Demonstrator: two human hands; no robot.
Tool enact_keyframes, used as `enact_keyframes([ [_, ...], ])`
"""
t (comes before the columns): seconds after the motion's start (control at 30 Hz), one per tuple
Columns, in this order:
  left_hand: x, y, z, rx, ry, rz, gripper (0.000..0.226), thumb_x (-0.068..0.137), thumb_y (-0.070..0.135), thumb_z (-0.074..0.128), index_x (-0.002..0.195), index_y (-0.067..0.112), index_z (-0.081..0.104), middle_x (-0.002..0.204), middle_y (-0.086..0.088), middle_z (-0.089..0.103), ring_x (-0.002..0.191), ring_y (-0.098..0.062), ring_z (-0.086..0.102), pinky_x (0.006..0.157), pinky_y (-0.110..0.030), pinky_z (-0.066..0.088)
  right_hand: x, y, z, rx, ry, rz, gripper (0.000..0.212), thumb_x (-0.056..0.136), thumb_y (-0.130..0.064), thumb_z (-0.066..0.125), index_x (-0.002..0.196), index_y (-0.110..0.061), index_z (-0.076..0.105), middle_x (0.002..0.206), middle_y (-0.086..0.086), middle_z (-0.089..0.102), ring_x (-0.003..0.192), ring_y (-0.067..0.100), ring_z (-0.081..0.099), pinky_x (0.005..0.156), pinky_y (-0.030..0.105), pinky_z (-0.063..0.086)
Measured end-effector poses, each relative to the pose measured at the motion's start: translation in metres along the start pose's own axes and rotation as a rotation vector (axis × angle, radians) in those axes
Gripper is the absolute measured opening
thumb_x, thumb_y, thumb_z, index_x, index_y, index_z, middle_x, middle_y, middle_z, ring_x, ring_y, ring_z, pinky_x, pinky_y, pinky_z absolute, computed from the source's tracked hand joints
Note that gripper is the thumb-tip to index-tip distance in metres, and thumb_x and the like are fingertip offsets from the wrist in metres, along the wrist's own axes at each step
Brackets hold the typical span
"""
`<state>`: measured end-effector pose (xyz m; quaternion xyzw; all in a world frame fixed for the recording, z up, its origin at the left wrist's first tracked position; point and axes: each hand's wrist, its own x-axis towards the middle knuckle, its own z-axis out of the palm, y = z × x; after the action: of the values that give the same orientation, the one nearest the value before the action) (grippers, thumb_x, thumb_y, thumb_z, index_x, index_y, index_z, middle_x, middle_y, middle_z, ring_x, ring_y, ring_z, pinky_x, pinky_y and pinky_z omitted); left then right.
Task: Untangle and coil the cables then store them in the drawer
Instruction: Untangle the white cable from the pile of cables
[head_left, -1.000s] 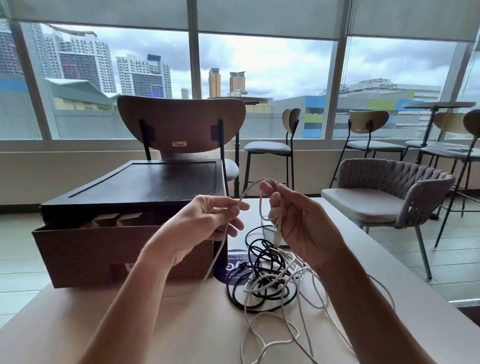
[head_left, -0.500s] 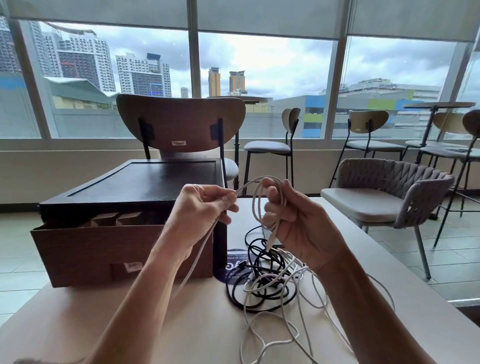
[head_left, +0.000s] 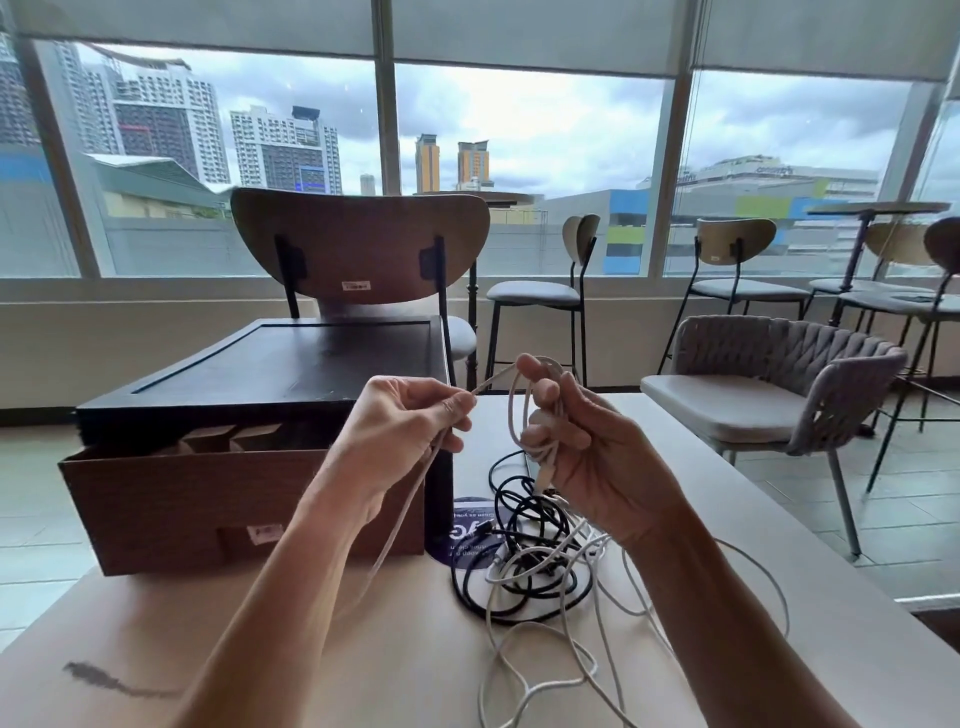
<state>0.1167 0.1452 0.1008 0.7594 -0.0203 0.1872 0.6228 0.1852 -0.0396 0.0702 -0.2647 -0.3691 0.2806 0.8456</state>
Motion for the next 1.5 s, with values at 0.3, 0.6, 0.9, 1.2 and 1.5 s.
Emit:
enact_keyframes([
  [0.3,-0.003,-0.002,0.005,0.573,-0.338,0.037,0.012,0.091,0.018,0.072,0.102,0.021,0.075,0.074,0.001,0.073,0.056,-0.005,0.063,0.063,-0.022,0.054,0.005,0.008,0.0,-0.041,0.329,-0.08,0.034,0.093,-0.013,0.054,0.119,0.007,0.06,0.096,0.012,0.073,0.072,0.012,0.07,0.069,0.023,0.059],
  [0.6,-0.017,0.031,-0.009,0.779,-0.411,0.245,0.006,0.092,0.022,0.071,0.088,0.022,0.076,0.068,0.011,0.068,0.059,0.0,0.059,0.057,-0.012,0.044,0.003,0.007,0.0,-0.572,0.504,-0.172,0.031,0.105,-0.016,0.041,0.122,0.005,0.056,0.106,0.014,0.075,0.101,0.026,0.072,0.082,0.026,0.058],
  [0.9,-0.011,0.028,-0.016,0.626,-0.081,0.524,0.011,0.078,0.026,0.082,0.08,0.027,0.071,0.076,0.018,0.072,0.078,0.003,0.067,0.072,-0.006,0.045,-0.003,0.008,0.014,-0.623,0.157,0.185,0.038,0.106,-0.022,0.036,0.113,0.005,0.062,0.073,0.012,0.064,0.06,0.015,0.059,0.071,0.03,0.051],
  [1.2,-0.005,0.016,-0.015,0.574,0.051,0.549,0.02,0.082,0.047,0.072,0.078,0.027,0.071,0.069,0.015,0.07,0.063,-0.004,0.067,0.063,-0.011,0.048,-0.007,-0.005,0.006,-0.362,-0.106,0.227,0.04,0.106,-0.021,0.035,0.119,0.009,0.057,0.074,0.005,0.058,0.05,0.001,0.041,0.052,0.017,0.037],
  [1.5,0.004,0.004,-0.026,0.626,-0.032,0.423,0.01,0.091,0.032,0.068,0.087,0.026,0.075,0.067,0.011,0.07,0.058,-0.006,0.066,0.06,-0.019,0.054,-0.009,-0.014,0.005,-0.271,-0.028,0.156,0.038,0.101,-0.018,0.04,0.12,0.006,0.063,0.068,-0.005,0.053,0.045,-0.001,0.04,0.053,0.017,0.044],
])
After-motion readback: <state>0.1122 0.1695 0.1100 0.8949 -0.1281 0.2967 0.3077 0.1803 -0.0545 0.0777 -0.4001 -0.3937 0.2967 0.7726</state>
